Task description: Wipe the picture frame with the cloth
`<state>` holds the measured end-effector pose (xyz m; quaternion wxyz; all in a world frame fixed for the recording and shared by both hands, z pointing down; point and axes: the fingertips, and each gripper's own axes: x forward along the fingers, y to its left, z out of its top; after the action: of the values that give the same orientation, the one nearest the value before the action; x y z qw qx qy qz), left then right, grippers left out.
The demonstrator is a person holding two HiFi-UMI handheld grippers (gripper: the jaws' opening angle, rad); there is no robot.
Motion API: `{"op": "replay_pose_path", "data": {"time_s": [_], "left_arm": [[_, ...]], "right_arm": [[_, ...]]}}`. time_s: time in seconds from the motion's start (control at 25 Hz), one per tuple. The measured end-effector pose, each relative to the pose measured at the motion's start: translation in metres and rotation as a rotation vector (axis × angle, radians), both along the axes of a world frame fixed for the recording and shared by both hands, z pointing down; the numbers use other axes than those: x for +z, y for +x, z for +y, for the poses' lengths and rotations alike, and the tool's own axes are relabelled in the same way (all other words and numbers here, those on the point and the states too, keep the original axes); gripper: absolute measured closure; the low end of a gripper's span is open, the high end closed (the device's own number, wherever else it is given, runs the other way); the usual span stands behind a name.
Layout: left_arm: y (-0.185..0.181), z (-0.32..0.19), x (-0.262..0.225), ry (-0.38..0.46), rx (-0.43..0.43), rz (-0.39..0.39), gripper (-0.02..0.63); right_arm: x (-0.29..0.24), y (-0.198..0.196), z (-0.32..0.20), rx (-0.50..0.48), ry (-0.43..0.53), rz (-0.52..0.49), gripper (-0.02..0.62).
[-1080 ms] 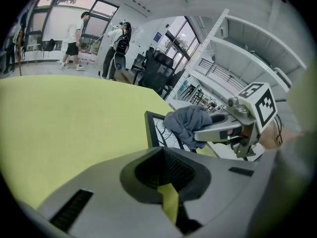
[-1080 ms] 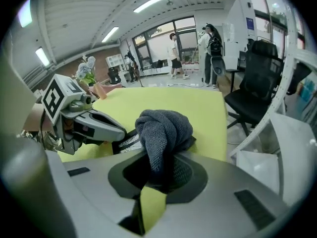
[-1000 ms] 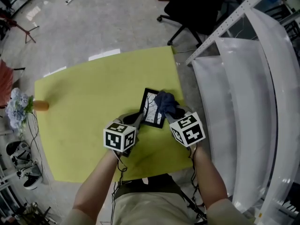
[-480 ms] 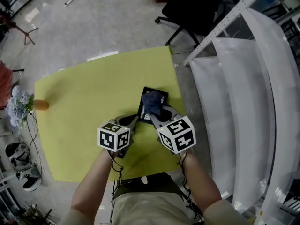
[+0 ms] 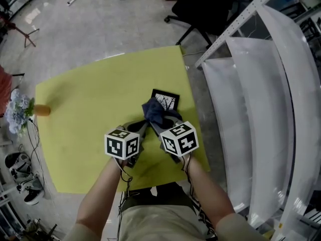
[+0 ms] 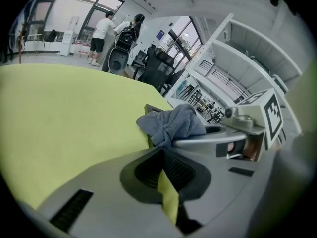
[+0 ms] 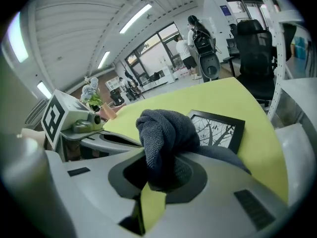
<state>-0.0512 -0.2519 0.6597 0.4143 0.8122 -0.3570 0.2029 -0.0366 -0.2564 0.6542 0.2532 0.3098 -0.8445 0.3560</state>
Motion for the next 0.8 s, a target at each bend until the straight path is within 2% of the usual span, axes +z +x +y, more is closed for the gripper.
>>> {"op": "replay_pose_path", "data": {"time_s": [0.08, 0.24, 0.36, 0.48, 0.68, 0.8], "left_arm": [[0.000, 0.000, 0.000, 0.002, 0.003, -0.001, 0.600], [-0.001, -0.002, 0.001, -0.004, -0.020, 0.008, 0.600], [-0.003, -0.001, 0.001, -0.008, -0.021, 0.009, 0.600], [-0.002, 0.000, 0.002, 0.006, -0.010, -0.008, 0.600], [-0.003, -0.001, 0.003, 0.011, -0.022, -0.024, 0.600], [-0.009, 0.006, -0.009, 0.018, -0.045, -0.003, 0.600]], "right_arm": [[0.002, 0.003, 0.004, -0.014, -0.001, 0.015, 0.537], [0.004, 0.022, 0.013, -0.055, 0.018, 0.109, 0.537], [0.005, 0.041, 0.020, -0.043, 0.023, 0.154, 0.537], [0.002, 0.059, 0.026, -0.007, 0.024, 0.185, 0.537], [-0.003, 0.108, 0.027, 0.117, 0.074, 0.333, 0.537], [-0.018, 0.129, 0.030, 0.191, 0.090, 0.332, 0.537]]}}
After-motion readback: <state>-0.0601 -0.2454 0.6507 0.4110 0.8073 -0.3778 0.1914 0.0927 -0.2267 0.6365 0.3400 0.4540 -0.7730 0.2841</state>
